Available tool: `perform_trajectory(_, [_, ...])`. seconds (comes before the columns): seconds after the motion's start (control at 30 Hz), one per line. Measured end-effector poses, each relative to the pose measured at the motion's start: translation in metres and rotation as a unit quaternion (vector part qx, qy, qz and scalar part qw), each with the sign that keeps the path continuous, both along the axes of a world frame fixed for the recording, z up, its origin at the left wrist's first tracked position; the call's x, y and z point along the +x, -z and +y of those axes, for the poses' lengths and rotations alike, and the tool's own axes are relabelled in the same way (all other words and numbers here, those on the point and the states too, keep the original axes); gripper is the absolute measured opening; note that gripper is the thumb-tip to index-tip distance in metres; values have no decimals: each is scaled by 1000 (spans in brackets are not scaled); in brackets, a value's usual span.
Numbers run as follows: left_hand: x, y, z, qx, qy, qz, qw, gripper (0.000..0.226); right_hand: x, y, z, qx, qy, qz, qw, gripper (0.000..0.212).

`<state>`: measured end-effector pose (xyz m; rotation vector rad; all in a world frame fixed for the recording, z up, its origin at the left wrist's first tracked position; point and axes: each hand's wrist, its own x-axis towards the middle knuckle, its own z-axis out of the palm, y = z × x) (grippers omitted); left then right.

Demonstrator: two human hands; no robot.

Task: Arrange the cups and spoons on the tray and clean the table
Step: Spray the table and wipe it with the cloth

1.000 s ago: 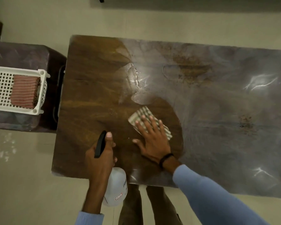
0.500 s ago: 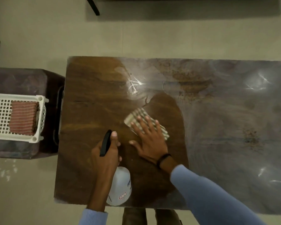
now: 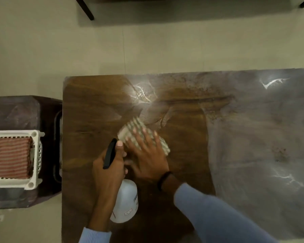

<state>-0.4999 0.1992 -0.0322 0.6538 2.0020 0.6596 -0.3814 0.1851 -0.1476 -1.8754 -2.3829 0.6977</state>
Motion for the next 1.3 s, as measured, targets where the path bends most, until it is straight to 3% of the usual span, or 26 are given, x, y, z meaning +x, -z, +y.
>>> perform_trajectory(0.13, [-14,3,11,-13,-6,-3,1000,36,58,4,-30,-10,64,-40,997,70])
perform_trajectory(0.33, [-22,8,21,-16,8,-12,1000,37,78,8,134,33,267,-71,960,74])
perform_trajectory(0.43, [-21,9,24,-20,14,-2,1000,41,24,12,175,34,206,-56,976,75])
perform_trajectory(0.53, [-22,6,26,-18,7,6,1000,44,-11,5,136,32,53,-48,997,76])
perform_trajectory(0.6, [-24,4,29,-15,-3,1,1000,44,5,3,98,31,2,-36,999,75])
perform_trajectory(0.7, [-28,3,30,-13,-8,-13,1000,41,61,5,81,13,83,-52,995,75])
perform_trajectory(0.83, [-30,7,27,-5,-5,-15,1000,40,71,3,153,15,230,-75,970,78])
perform_trajectory(0.97, [-27,10,20,-9,-14,-5,1000,40,-7,7,184,34,143,-34,989,79])
perform_trajectory(1.13, [-25,2,10,-18,-5,-5,1000,41,-7,5,83,44,3,-27,999,75])
perform_trajectory(1.3, [-15,-1,9,-10,11,-33,999,35,122,7,44,6,160,-85,984,75])
